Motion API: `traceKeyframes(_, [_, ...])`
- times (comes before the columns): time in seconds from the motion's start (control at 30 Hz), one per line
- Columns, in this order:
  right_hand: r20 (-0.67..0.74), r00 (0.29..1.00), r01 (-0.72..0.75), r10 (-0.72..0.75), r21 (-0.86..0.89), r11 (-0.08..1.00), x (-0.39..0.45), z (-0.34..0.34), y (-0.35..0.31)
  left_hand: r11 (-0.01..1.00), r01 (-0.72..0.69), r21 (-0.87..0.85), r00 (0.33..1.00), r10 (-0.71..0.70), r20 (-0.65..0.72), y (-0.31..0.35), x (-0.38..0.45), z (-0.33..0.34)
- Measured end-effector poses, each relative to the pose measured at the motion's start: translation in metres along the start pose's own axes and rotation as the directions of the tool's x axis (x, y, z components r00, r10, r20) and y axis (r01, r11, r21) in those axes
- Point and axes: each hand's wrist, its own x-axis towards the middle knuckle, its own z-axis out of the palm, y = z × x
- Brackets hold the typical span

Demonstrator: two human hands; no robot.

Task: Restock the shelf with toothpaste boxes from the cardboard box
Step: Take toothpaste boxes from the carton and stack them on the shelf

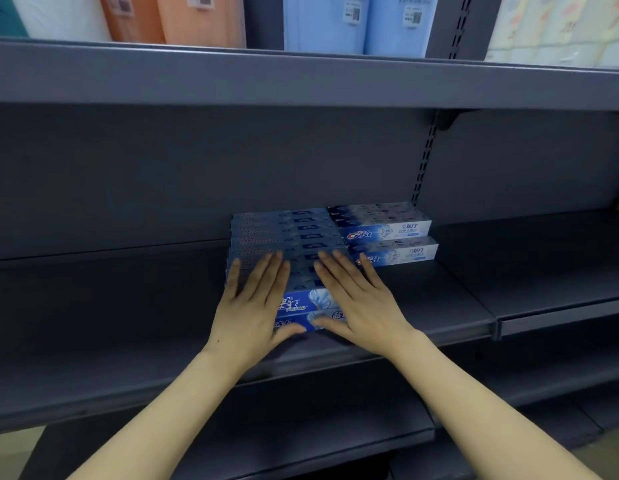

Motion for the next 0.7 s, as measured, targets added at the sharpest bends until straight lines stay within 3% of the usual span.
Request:
traceKeyframes(0.3, [-0.044,0.999,-0.003,0.001,-0.037,0.999,0.002,0.002,-0.001,0.999,0.027,-0.018,1.0,-0.027,0.002,0.001,0.003,0.002])
traceKeyframes(0.47, [-0.056,0.993,-0.1,0.101,0.02,0.995,0.002,-0.011,0.004,0.994,0.038,-0.104,0.999,-0.037,0.006,0.018,0.021,-0.022])
traceKeyframes(0.6, [-0.14,0.975,-0.168,0.172,0.039,0.985,-0.001,-0.023,0.037,0.987,0.007,-0.158,0.996,-0.022,-0.091,0.048,0.058,-0.034])
traceKeyframes(0.7, [-0.143,0.971,-0.188,0.189,0.025,0.982,-0.006,-0.027,0.076,0.987,0.019,-0.161,0.997,-0.031,-0.074,0.076,0.086,-0.041])
